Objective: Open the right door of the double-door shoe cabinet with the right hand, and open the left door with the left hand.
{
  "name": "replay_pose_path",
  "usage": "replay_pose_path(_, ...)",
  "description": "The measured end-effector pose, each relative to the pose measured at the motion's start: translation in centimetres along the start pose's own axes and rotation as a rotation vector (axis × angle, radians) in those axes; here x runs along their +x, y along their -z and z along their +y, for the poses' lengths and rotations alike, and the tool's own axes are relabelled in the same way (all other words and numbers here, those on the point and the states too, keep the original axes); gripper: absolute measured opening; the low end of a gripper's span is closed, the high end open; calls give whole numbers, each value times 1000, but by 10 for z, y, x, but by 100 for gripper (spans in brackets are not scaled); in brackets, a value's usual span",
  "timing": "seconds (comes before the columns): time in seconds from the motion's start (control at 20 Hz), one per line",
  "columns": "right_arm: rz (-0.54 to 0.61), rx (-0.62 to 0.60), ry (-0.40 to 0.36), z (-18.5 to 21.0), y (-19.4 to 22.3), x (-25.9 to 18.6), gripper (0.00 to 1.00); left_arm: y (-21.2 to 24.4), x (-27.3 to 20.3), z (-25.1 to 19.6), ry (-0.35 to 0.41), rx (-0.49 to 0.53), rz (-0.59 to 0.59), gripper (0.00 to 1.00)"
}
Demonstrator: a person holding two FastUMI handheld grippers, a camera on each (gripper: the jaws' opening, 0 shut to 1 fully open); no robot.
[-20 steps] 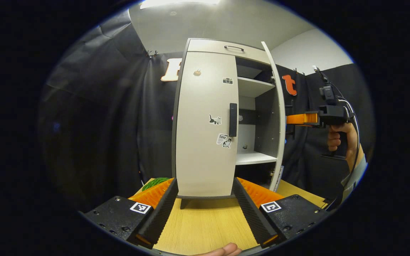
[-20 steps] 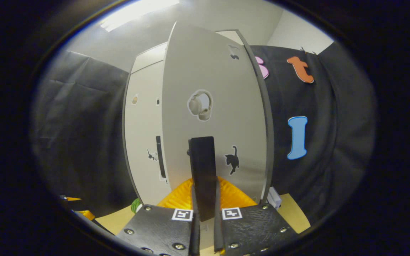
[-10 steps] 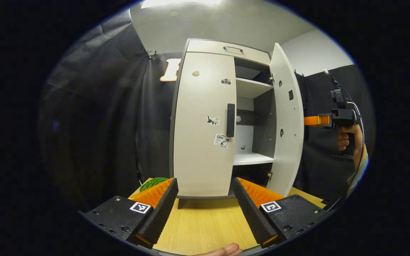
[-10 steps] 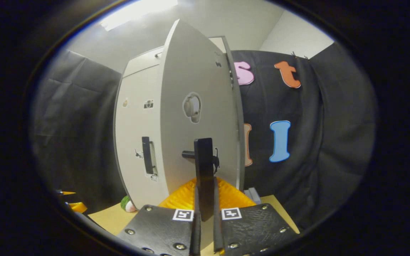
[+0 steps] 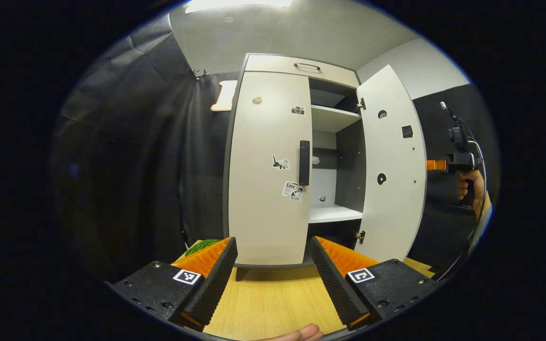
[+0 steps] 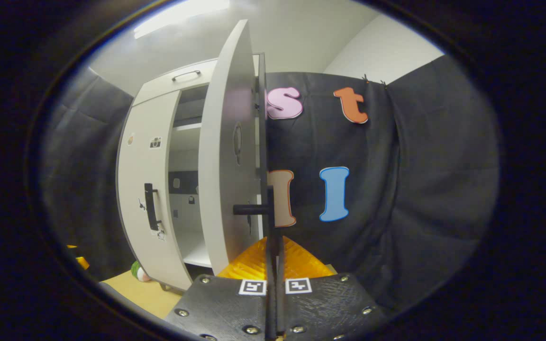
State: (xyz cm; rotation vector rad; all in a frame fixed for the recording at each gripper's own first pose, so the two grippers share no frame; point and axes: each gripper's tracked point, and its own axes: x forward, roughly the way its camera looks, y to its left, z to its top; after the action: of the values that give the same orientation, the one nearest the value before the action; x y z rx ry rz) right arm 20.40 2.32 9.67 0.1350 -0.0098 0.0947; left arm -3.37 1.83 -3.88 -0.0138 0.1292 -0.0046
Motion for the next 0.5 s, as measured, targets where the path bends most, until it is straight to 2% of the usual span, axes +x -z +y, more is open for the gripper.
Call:
replay_pose_path(0.05, 6, 22, -6, 2, 1, 0, 0, 0, 1, 0, 0, -1, 3, 97)
replay_pose_path(0.35, -5, -36, 17, -4, 1, -2, 1, -6, 9, 2, -16, 17, -2, 96)
replay_pose_path(0.5, -33, -104, 36, -10, -1, -14, 1, -16, 21, 2, -9, 37, -26, 96)
